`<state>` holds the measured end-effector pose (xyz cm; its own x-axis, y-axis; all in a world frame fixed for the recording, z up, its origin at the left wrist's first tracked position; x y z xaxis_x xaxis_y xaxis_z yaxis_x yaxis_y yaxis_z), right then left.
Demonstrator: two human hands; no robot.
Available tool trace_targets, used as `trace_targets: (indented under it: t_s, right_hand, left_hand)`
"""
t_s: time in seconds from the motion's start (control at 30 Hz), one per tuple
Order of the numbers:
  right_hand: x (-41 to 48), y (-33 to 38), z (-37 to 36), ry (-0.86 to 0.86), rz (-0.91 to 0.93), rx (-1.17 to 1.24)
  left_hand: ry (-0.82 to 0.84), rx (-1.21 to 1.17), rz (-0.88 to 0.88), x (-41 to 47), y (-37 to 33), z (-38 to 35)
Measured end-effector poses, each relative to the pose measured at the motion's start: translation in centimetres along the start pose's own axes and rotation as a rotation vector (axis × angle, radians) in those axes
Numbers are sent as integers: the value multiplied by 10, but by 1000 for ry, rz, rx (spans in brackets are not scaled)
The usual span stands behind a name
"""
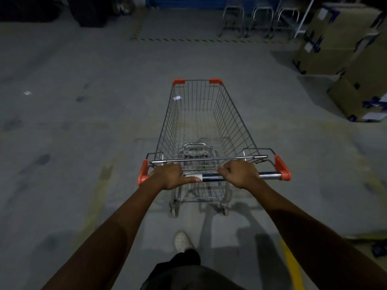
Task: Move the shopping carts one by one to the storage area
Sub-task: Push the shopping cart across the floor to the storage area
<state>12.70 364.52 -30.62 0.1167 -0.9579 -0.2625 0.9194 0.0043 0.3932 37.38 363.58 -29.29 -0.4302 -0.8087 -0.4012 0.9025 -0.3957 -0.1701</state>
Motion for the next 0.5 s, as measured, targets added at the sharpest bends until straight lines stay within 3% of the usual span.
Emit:
trace_targets:
  t_s: [0.1,0.2,0.5]
  right_hand:
    - [59,8,22,27,102,49]
    - [113,12,37,8,176,-89]
    - [280,14,79,-70,198,-72]
  left_hand:
    - [-4,15,30,54,41,26]
    - [8,7,20,97,72,55]
    - [11,-41,40,237,151,119]
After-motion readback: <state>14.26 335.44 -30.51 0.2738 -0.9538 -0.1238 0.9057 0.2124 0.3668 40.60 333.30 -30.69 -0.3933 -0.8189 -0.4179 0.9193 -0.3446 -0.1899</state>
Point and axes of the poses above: each hand's wrist, its own x-axis towards the middle knuckle, its own z-axis out of the back of the hand, y = z × x, the point moved 2 cm from there along x, towards the middle knuckle, and after that the axes turned 14 degrees about x, right-handed, at the moved point
